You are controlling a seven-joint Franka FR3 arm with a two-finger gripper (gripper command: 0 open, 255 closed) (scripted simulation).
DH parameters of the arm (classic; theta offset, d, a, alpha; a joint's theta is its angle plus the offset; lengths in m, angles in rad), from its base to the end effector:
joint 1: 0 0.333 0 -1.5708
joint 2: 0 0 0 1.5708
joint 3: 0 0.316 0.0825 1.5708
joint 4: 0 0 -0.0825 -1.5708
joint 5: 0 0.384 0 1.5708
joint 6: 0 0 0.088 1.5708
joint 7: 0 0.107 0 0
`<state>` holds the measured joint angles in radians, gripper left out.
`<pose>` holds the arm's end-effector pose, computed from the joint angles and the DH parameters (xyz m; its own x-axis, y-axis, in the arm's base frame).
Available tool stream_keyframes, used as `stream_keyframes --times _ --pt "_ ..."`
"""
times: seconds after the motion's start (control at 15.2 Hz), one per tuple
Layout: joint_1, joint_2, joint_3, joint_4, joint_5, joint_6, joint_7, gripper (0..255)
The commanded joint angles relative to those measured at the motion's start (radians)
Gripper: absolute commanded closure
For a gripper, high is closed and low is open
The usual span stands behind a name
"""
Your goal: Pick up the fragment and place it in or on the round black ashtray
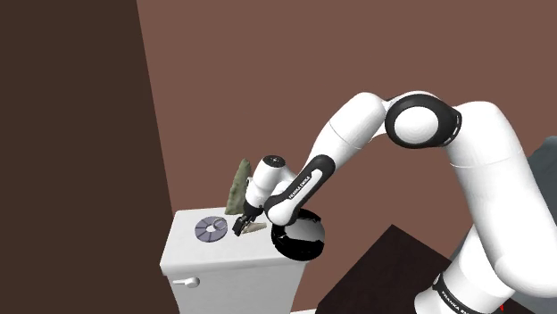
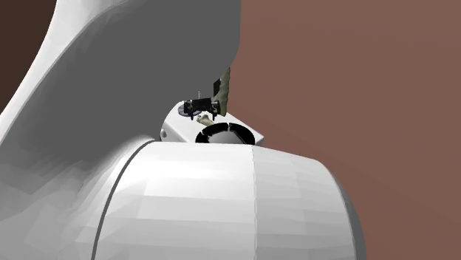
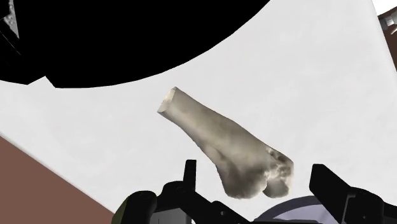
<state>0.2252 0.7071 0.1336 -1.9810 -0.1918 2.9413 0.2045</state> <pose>0.5797 0.2281 0.1331 0.9271 0.2735 0.2564 0.2963 -0.9535 -0.0542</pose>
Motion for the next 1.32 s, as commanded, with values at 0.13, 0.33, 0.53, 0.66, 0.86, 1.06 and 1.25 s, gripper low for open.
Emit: stream_keyframes --times 0.13,0.33,0.53,0.66,0.86,1.06,1.25 --pt "0.001 0.007 -0.001 0.006 0.0 0.002 0.0 0" --pt "0.001 0.006 -0.001 0.005 0.0 0.002 0.0 0" --pt "0.001 0.006 -0.001 0.005 0.0 0.002 0.0 255" --pt "0.001 0.006 -0.001 0.005 0.0 0.002 0.0 255" --pt "0.001 0.006 -0.001 0.005 0.0 0.002 0.0 255" --pt "-0.002 -0.006 0.002 0.001 0.001 -0.006 -0.001 255" --pt "-0.011 -0.043 0.013 -0.013 0.006 -0.03 -0.005 255"
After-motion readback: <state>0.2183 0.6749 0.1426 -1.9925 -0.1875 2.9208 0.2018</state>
